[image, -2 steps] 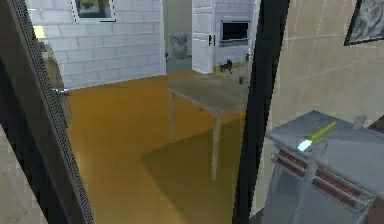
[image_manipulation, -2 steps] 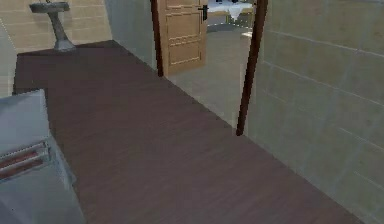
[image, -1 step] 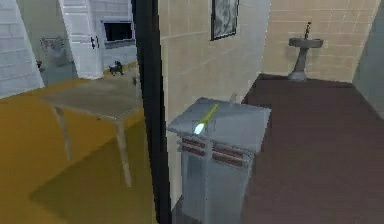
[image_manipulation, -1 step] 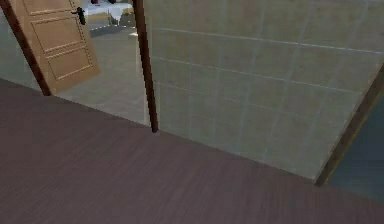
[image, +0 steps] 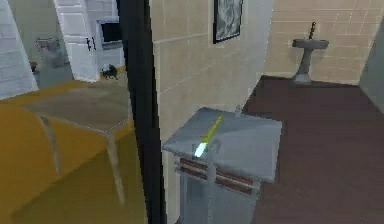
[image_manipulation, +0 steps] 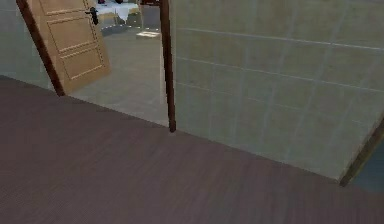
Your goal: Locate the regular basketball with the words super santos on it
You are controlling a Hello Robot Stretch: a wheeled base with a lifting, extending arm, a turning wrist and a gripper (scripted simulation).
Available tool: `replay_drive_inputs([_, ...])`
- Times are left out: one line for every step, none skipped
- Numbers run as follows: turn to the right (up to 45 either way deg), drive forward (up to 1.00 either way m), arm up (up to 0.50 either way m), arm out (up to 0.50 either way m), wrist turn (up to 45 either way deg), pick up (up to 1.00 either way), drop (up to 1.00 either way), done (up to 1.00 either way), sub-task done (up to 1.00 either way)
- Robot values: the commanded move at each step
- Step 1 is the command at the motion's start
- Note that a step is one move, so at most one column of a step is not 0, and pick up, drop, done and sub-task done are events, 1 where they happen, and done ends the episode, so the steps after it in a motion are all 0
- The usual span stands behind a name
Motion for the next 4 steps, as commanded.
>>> replay_drive_inputs([45.0, 0.00, 0.00, 0.00, 0.0, 0.00, 0.00, 0.00, 0.00])
replay_drive_inputs([45.0, 0.00, 0.00, 0.00, 0.0, 0.00, 0.00, 0.00, 0.00])
replay_drive_inputs([24.0, 0.00, 0.00, 0.00, 0.0, 0.00, 0.00, 0.00, 0.00])
replay_drive_inputs([0.0, 0.05, 0.00, 0.00, 0.0, 0.00, 0.00, 0.00, 0.00])
